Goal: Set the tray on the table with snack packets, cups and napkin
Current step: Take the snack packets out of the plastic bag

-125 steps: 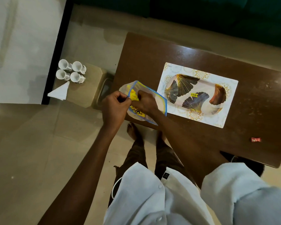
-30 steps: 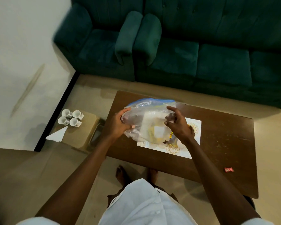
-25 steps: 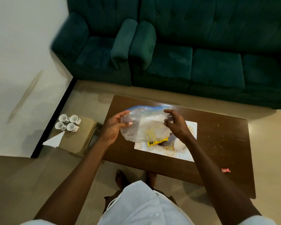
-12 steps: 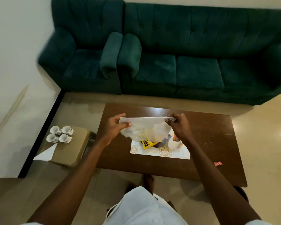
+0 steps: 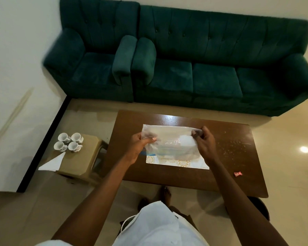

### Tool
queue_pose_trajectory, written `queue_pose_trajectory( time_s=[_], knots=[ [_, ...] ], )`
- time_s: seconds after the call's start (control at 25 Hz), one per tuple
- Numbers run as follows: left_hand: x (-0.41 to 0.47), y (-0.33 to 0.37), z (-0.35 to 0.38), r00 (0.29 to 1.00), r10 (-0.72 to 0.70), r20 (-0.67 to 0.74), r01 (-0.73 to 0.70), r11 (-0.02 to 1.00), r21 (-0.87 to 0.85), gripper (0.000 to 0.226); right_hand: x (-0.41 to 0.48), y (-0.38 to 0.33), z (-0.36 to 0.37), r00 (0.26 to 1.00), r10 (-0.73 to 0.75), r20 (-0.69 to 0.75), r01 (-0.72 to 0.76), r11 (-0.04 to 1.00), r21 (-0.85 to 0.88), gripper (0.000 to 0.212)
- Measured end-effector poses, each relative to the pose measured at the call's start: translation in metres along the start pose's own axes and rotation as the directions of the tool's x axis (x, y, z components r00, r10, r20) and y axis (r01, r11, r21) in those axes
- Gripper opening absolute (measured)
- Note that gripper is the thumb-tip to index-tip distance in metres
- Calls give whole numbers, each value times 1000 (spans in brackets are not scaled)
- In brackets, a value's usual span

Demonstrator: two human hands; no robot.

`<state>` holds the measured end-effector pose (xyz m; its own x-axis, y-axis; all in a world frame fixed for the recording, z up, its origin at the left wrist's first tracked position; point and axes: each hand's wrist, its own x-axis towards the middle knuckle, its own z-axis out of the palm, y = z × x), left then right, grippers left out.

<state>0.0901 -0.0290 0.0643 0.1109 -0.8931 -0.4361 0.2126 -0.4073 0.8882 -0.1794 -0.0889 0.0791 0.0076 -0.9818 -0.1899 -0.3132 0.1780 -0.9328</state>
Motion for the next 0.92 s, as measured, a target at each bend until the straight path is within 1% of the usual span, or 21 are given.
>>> queue_pose_trajectory(
  time_s=[0.04, 0.08, 0.12, 0.16, 0.24, 0.28, 0.32, 0.36, 0.4, 0.44, 0.48, 0.52, 0.56, 0.6, 0.64, 0.68, 0.72, 0.76, 0.8, 0.84, 0.92],
  knots=[
    [0, 1, -1, 1000, -5, -14, 5, 1000, -3, 19, 0, 5, -6, 998, 30, 50, -29, 999, -21, 26],
    [1, 4, -3, 1000, -4, 7, 4, 1000, 3, 18, 0, 8, -16, 992, 52, 118, -43, 996, -78, 17],
    [1, 10, -6, 998, 3, 56, -5, 999, 36, 17, 2, 9, -27, 981, 50, 185, -22, 989, -147, 12],
    [2, 17, -8, 993, 16, 117, -28, 995, 96, 18, 5, 6, -36, 966, 29, 256, 32, 973, -230, 29],
    [7, 32, -8, 971, 31, 235, -86, 970, 229, 25, 12, -6, -44, 929, -9, 369, 140, 934, -329, 66],
    [9, 40, -4, 958, 27, 286, -112, 951, 287, 28, 14, -16, -40, 898, -11, 440, 191, 911, -366, 78],
    [10, 47, 2, 943, 23, 333, -139, 934, 330, 29, 14, -26, -33, 853, -3, 523, 251, 880, -404, 81],
    [13, 53, 10, 927, 23, 375, -165, 922, 351, 29, 17, -31, -27, 811, 4, 586, 310, 846, -435, 74],
    [17, 58, 16, 915, 24, 403, -180, 918, 353, 28, 18, -34, -23, 783, 10, 622, 338, 833, -439, 57],
    [19, 62, 20, 909, 27, 416, -178, 927, 330, 28, 18, -33, -22, 776, -4, 631, 328, 856, -399, 37],
    [18, 64, 21, 910, 37, 413, -157, 952, 263, 32, 17, -29, -26, 781, -20, 624, 285, 900, -328, 24],
    [17, 62, 22, 920, 35, 391, -103, 983, 153, 48, 14, -22, -33, 807, -31, 590, 215, 946, -244, 20],
    [16, 56, 22, 931, -3, 366, -7, 1000, 25, 72, 9, -14, -42, 844, -22, 535, 120, 982, -148, 18],
    [11, 47, 25, 929, -50, 366, 88, 992, -88, 97, 1, -7, -50, 883, -6, 470, 24, 999, -33, 16],
    [4, 32, 32, 915, -88, 394, 162, 974, -159, 112, -6, 1, -55, 919, 16, 393, -52, 995, 80, 19],
    [-4, 16, 45, 890, -124, 439, 220, 960, -174, 118, -14, 10, -57, 948, 51, 314, -108, 980, 167, 22],
    [-12, 2, 62, 866, -141, 479, 246, 955, -164, 113, -21, 16, -56, 963, 94, 254, -149, 967, 206, 24],
    [-18, -8, 80, 862, -133, 490, 227, 964, -138, 100, -26, 19, -52, 969, 124, 214, -169, 963, 209, 25],
    [-21, -14, 96, 880, -114, 460, 175, 980, -93, 83, -30, 22, -49, 972, 137, 190, -174, 965, 199, 27],
    [-18, -17, 108, 910, -104, 402, 133, 990, -44, 69, -34, 25, -48, 974, 144, 176, -178, 964, 196, 29],
    [-6, -18, 118, 960, -127, 250, 126, 992, 22, 55, -39, 25, -55, 970, 165, 178, -199, 959, 200, 29]
  ],
)
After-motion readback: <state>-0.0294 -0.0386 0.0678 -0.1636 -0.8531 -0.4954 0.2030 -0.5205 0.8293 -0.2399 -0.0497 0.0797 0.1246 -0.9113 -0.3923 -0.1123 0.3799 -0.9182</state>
